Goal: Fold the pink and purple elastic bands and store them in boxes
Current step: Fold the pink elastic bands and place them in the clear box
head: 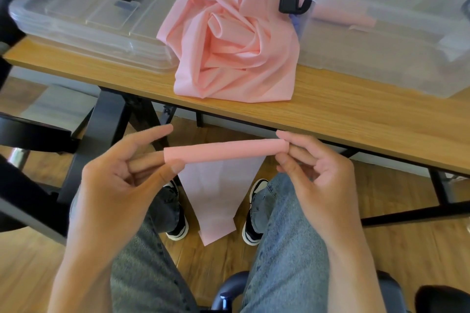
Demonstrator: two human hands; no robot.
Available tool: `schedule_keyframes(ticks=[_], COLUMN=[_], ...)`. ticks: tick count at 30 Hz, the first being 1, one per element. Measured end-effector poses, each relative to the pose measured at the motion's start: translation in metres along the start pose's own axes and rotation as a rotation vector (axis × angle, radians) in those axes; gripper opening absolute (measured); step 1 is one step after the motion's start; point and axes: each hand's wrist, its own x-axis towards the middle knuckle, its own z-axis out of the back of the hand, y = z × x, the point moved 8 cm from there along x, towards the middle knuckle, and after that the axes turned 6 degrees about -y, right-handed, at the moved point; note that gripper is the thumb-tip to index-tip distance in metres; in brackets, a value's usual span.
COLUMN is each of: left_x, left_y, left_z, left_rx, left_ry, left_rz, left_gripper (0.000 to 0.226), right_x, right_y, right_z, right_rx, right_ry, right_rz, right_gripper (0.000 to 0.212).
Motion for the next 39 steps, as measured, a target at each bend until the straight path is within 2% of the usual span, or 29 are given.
schedule_keyframes(ticks=[3, 8, 15, 19, 23, 31, 39], left_x=[0.001, -0.002, -0.003, -0.002, -0.001, -0.002, -0.003], left_y=[-0.001, 0.001, 0.001, -0.004, -0.004, -0.004, -0.006], left_z=[-0.003, -0.006, -0.004, -0.003, -0.001, -0.004, 0.000], left_rx=[0.040, -0.028, -0.109, -0.060, 0.030, 0.026, -0.060], left_ry=[0.027, 0.011, -0.004, -0.009, -0.022, 0.037, -0.006], left_rz=[-0.019, 0.023, 0.016, -0.011, -0.011, -0.033, -0.049], left_gripper=[0.034, 0.026, 0.027, 0.030, 0.049, 0.026, 0.030], right_x=[0.001, 0.001, -0.003, -0.003, -0.002, -0.002, -0.005], right_y=[-0.001, 0.004, 0.010, 0.007, -0.002, -0.005, 0.004], right_z=[0.000, 0.000, 0.002, 0.004, 0.002, 0.001, 0.001], right_rx=[-0.076, -0.100, 0.137, 0.103, 0.091, -0.033, 0.231], right_ry=[-0.015, 0.006, 0.015, 0.001, 0.054, 0.108, 0.079], right_rz=[0.030, 0.079, 0.016, 0.025, -0.061, -0.001, -0.049], right_gripper=[0.026, 0.014, 0.019, 0.015, 0.045, 0.018, 0.020])
